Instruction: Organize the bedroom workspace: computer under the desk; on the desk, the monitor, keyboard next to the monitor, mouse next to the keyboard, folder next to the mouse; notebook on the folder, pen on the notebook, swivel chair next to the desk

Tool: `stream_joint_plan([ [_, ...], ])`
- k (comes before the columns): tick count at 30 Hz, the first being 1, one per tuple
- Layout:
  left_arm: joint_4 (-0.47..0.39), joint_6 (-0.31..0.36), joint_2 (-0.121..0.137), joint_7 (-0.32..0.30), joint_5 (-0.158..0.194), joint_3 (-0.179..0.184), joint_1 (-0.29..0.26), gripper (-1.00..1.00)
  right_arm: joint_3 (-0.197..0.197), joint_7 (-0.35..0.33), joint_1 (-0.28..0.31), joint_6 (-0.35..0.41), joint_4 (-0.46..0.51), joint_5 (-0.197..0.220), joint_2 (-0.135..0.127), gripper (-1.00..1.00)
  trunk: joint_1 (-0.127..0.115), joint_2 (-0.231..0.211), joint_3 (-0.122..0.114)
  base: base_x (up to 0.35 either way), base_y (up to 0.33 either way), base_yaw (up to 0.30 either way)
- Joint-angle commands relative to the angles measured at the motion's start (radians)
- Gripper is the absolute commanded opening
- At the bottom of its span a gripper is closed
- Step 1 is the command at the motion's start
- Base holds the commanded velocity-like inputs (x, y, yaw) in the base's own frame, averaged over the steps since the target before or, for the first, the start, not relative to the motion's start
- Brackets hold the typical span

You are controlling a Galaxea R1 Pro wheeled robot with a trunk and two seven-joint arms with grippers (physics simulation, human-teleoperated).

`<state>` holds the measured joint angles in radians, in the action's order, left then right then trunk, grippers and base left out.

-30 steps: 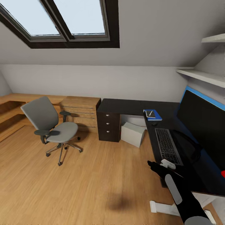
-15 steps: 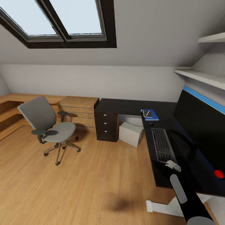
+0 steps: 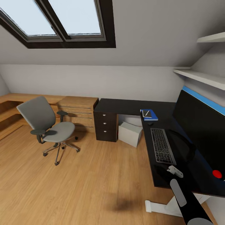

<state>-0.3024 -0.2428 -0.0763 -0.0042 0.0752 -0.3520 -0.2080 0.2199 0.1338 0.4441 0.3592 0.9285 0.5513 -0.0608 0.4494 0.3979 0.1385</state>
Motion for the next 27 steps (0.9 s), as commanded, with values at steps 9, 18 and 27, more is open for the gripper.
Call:
stream_joint_plan([
  [9,0.000,-0.003,-0.002,0.000,0.009,0.000,-0.001,1.00,-0.001,0.007,0.001,-0.013,-0.023,-0.016,0.000,1.00,0.001,0.002,0.002,0.000,-0.001,0.000],
  [18,0.000,-0.003,-0.002,0.000,0.009,0.000,-0.001,1.00,-0.002,0.007,0.001,-0.048,-0.026,-0.091,0.001,1.00,0.001,0.002,0.002,0.000,0.000,0.000],
  [27,0.000,-0.003,-0.002,0.000,0.009,0.001,-0.001,1.00,-0.005,0.007,0.001,-0.108,-0.040,-0.126,0.002,1.00,0.001,0.002,0.002,0.000,0.000,0.000],
])
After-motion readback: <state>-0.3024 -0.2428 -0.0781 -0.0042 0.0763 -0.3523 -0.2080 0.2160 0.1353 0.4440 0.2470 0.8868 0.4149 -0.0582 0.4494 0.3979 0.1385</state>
